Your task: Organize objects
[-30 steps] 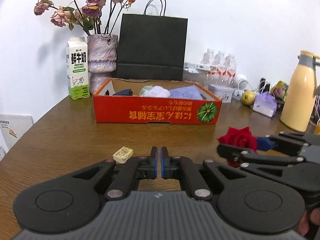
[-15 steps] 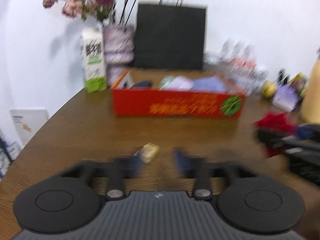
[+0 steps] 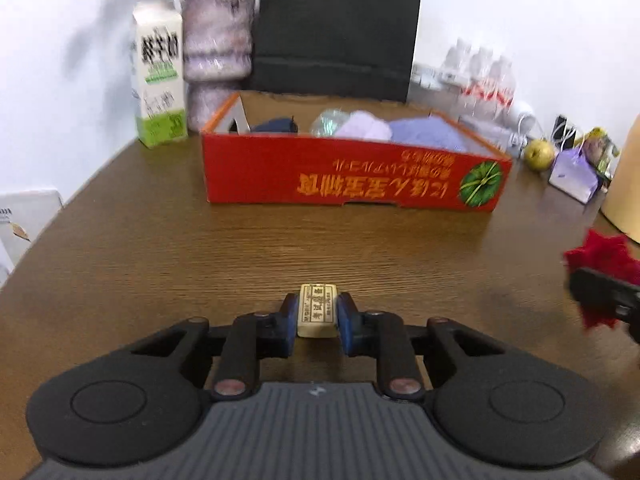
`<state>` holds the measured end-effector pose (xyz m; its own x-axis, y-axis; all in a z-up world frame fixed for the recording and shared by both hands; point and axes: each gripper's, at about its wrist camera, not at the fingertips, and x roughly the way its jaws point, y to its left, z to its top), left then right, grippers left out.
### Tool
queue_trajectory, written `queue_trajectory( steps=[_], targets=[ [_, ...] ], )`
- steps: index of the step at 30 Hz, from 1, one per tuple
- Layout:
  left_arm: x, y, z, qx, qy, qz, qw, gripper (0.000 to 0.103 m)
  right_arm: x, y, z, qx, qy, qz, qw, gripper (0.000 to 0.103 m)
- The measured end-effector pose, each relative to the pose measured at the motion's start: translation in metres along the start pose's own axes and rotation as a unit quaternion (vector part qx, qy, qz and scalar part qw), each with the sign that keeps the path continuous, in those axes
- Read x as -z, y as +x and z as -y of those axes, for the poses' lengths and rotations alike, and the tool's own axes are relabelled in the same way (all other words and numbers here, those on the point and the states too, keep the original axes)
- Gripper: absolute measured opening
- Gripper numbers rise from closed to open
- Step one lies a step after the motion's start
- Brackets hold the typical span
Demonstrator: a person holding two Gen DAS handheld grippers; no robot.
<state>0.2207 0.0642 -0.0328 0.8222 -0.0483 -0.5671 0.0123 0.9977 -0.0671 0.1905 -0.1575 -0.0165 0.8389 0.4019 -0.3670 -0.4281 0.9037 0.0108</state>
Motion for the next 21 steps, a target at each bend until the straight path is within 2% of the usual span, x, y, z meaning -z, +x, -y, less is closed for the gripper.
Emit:
queue_trajectory(
  steps=[6, 9, 21],
  targets=[
    [0.016, -0.056, 0.023, 0.006, 0.014, 0.074, 0.9972, 0.021, 0.0, -0.003, -0.002, -0.003, -0.003, 0.005, 1.0, 0.036],
    [0.02, -0.069, 0.036, 0.003, 0.015, 0.093, 0.9955, 0.021, 0.0, -0.003, -0.003, -0.004, -0.006, 0.006, 1.0, 0.036],
    [0.02, -0.077, 0.064, -0.001, 0.022, 0.105, 0.9942, 0.021, -0.005, -0.007, -0.001, -0.005, -0.005, 0.014, 1.0, 0.036]
  ],
)
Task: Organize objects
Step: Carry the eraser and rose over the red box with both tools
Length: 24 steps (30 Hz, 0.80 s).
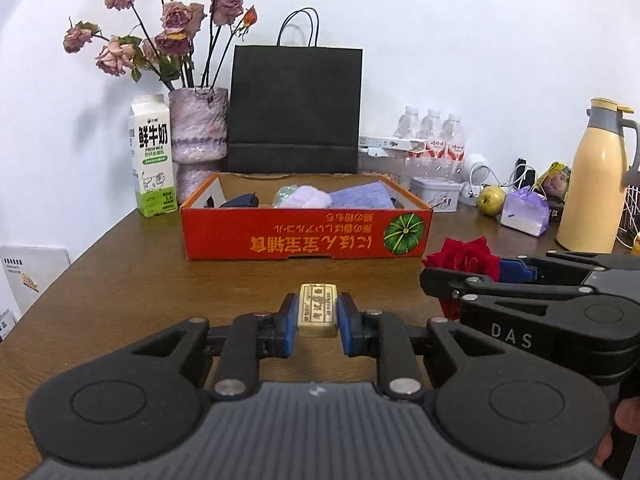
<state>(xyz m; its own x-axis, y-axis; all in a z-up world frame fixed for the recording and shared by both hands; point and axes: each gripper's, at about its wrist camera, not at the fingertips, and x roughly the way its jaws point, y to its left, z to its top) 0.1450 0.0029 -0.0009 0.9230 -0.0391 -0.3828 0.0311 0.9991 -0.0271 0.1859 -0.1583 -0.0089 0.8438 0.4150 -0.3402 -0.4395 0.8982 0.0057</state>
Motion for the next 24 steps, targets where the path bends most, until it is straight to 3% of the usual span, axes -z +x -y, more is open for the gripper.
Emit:
queue_trajectory(
  steps=[12, 24],
  targets=[
    [-0.03, 0.016, 0.004, -0.019, -0.013, 0.009, 0.9997, 0.021, -0.025, 0.006, 0.012, 0.007, -0.003, 0.014, 1.0, 0.036],
    [-0.07, 0.05, -0.004, -0.035, -0.034, 0.027, 0.9984, 0.021, -0.058, 0.04, 0.021, 0.014, -0.001, 0.028, 1.0, 0.036]
  ],
)
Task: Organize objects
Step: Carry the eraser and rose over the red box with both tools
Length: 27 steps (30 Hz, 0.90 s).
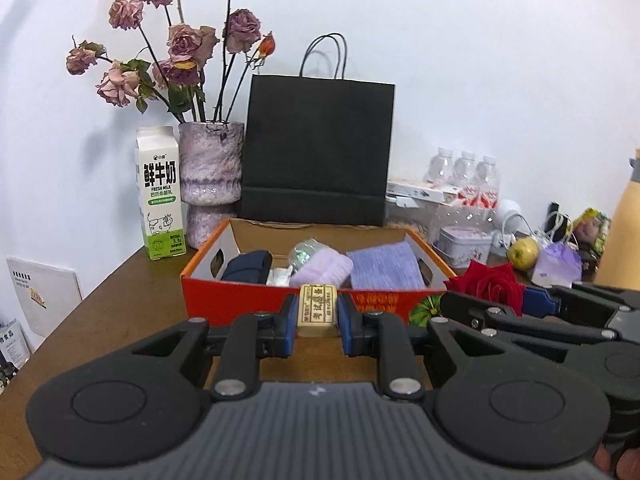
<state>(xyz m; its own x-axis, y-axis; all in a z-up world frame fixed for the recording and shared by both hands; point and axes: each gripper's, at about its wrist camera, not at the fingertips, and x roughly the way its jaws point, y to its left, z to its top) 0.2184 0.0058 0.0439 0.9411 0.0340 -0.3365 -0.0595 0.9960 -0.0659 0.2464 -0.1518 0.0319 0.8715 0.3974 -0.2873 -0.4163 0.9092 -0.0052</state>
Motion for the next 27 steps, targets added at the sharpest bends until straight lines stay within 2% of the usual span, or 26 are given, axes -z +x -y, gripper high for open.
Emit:
queue_trajectory(
  steps=[12, 27],
  targets=[
    [-0.027, 0.053, -0.017, -0.022, -0.043, 0.012, 0.9988, 0.021, -0.02, 0.059, 0.006, 0.006, 0.017, 0.012, 1.0, 0.036],
    [-0.048, 0.127, -0.025, -0.033, -0.052, 0.008, 0.9981, 0.021, -0.032, 0.137, 0.02, 0.011, 0.014, 0.0, 1.0, 0.036]
  ],
)
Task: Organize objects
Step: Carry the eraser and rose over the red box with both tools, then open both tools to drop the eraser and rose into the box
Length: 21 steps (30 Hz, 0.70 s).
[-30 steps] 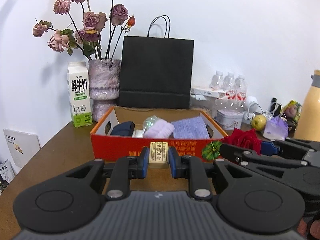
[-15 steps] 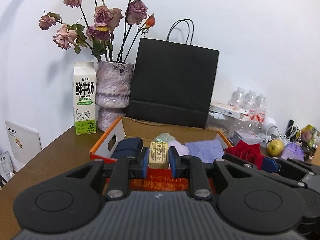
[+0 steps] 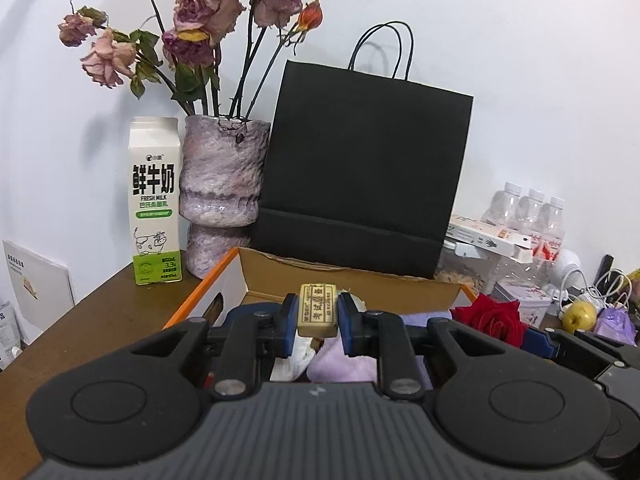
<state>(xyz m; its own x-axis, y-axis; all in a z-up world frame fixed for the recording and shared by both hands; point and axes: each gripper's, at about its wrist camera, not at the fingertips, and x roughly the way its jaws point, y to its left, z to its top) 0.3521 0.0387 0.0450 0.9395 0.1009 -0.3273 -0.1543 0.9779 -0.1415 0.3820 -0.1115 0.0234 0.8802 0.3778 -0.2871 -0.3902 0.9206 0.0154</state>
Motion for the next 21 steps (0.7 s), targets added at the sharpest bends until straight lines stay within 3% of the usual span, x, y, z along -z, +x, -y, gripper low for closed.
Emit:
queue_trajectory(
  steps=[21],
  targets=[
    [-0.012, 0.09, -0.007, -0.017, 0.011, -0.023, 0.9995, 0.022, -0.005, 0.089, 0.018, 0.015, 0.003, -0.035, 0.999, 0.038]
  ],
)
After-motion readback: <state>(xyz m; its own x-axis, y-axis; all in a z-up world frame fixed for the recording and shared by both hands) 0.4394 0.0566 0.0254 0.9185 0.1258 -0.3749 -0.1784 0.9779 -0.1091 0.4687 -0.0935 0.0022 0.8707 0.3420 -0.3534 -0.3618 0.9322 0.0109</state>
